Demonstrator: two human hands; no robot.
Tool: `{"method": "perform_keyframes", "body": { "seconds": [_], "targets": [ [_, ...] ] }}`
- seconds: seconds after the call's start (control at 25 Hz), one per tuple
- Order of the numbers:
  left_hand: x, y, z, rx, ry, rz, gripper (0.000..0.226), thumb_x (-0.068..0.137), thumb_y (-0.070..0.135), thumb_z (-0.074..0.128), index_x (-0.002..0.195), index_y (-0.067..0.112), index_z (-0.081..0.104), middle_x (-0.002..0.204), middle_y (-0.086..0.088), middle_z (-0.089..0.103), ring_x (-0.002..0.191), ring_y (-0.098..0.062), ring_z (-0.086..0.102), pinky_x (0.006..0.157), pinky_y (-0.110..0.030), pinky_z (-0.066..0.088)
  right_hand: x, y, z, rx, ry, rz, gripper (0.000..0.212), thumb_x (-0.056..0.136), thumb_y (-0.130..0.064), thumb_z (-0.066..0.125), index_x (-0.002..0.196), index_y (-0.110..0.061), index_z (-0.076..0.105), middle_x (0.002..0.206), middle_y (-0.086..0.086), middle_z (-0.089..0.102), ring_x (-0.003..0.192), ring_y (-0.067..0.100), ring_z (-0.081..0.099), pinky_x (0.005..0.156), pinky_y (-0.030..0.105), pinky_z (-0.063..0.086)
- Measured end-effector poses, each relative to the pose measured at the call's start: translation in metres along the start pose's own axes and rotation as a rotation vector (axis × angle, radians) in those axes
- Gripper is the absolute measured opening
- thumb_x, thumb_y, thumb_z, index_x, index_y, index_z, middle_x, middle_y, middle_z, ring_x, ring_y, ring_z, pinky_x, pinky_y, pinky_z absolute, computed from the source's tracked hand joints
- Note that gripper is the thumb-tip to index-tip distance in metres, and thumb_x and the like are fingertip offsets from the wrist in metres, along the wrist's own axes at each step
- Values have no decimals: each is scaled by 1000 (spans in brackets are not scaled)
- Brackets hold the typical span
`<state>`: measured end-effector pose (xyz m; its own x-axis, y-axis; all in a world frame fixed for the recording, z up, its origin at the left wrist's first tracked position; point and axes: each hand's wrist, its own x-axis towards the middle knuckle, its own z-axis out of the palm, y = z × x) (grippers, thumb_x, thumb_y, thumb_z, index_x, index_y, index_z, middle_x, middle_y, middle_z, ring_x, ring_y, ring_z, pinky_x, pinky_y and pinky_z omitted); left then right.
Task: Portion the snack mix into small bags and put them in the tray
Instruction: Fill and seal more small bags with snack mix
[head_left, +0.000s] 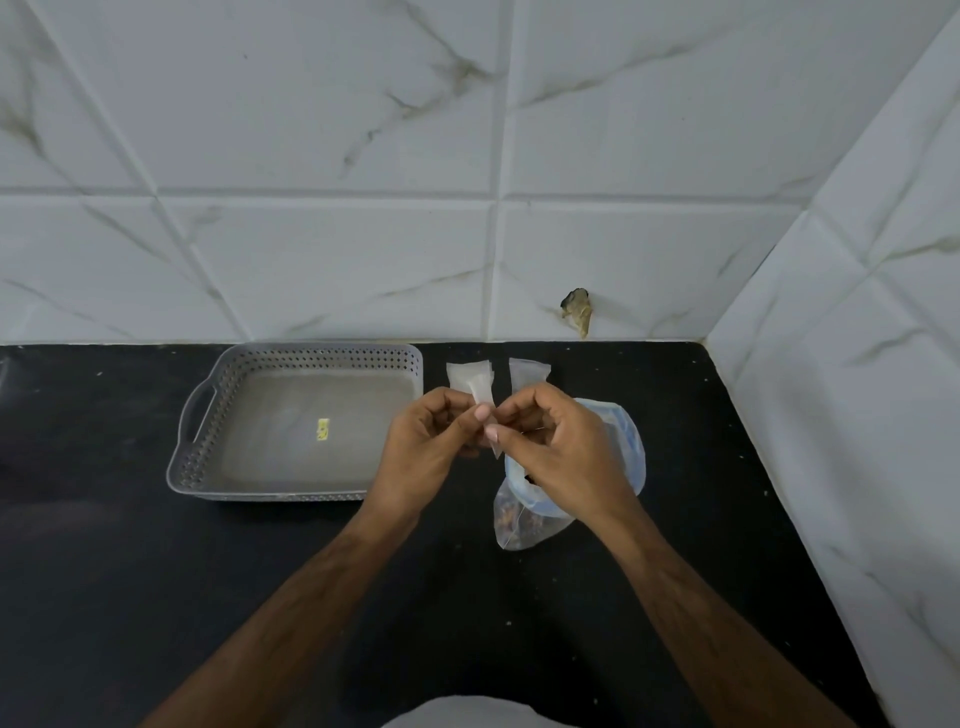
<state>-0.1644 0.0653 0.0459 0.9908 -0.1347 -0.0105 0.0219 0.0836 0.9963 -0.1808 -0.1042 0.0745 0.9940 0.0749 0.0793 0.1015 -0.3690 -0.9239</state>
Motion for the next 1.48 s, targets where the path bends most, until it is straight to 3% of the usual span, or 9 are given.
{"method": "perform_keyframes", "body": {
  "seconds": [0.12, 0.28, 0.52, 0.72, 0.88, 1.08, 1.16, 1.28, 1.48],
  "targets": [
    [0, 0, 0, -6, 13, 11, 22, 91, 22, 68, 99, 2, 69, 88, -11, 77, 79, -24, 75, 73, -37, 59, 2, -2, 0, 19, 9, 2, 12, 88, -22, 75, 98, -21, 69, 90, -11, 73, 88, 5, 70, 77, 23, 59],
    [1, 0, -2, -23, 28, 23, 18, 89, 18, 66, 99, 5, 73, 88, -9, 79, 79, -21, 76, 69, -26, 58, 4, -4, 0, 39, 12, 14, 15, 86, -20, 78, 99, -19, 70, 90, -11, 74, 88, 2, 71, 76, 19, 58],
    [1, 0, 0, -45, 44, 44, 10, 89, 10, 67, 95, 6, 74, 85, -8, 79, 78, -21, 77, 66, -21, 57, 3, -3, 2, 36, 43, 21, 13, 86, -17, 77, 98, -15, 74, 88, -8, 75, 85, 3, 72, 75, 20, 59],
    [0, 4, 0, -56, 36, 53, 13, 85, 13, 69, 95, 5, 75, 86, -10, 79, 79, -24, 78, 67, -20, 58, 3, -3, 2, 16, 41, 14, 10, 88, -13, 75, 98, -13, 75, 85, -10, 74, 82, 0, 71, 70, 13, 55],
    [-1, 5, 1, -23, 23, 64, 7, 88, 7, 71, 93, 6, 76, 87, -12, 78, 82, -26, 77, 72, -24, 60, 3, -1, 3, -7, 46, 0, 6, 88, -11, 74, 94, -12, 74, 84, -6, 74, 80, 4, 72, 71, 18, 58],
    [-2, 6, 0, 155, 45, 74, 5, 90, 6, 73, 89, 11, 76, 83, -7, 78, 79, -24, 76, 77, -35, 61, 4, 1, 4, -48, 79, 19, 5, 87, -16, 75, 86, -15, 70, 78, -6, 71, 76, 4, 69, 66, 16, 55],
    [-5, 8, 1, 319, 38, 104, 7, 89, 11, 75, 84, 15, 73, 76, -1, 75, 73, -15, 74, 72, -29, 59, 5, 2, 4, -96, 85, 34, 7, 86, -17, 74, 86, -17, 68, 77, -7, 68, 75, 4, 66, 64, 15, 53],
    [-5, 11, 5, 524, 78, 113, 19, 85, 13, 76, 72, 20, 65, 64, 9, 66, 58, -1, 59, 56, -12, 44, 6, 5, 8, -232, 70, -25, 8, 86, -17, 72, 87, -18, 65, 79, -8, 66, 75, 7, 63, 66, 17, 53],
    [-9, 11, 1, 553, 43, -19, 15, 85, 14, 76, 74, 14, 65, 66, 6, 66, 59, 0, 58, 54, -12, 44, 14, 14, -8, -449, 165, -174, 10, 88, -21, 67, 91, -17, 58, 82, -6, 62, 74, 9, 60, 66, 26, 55]
  ]
}}
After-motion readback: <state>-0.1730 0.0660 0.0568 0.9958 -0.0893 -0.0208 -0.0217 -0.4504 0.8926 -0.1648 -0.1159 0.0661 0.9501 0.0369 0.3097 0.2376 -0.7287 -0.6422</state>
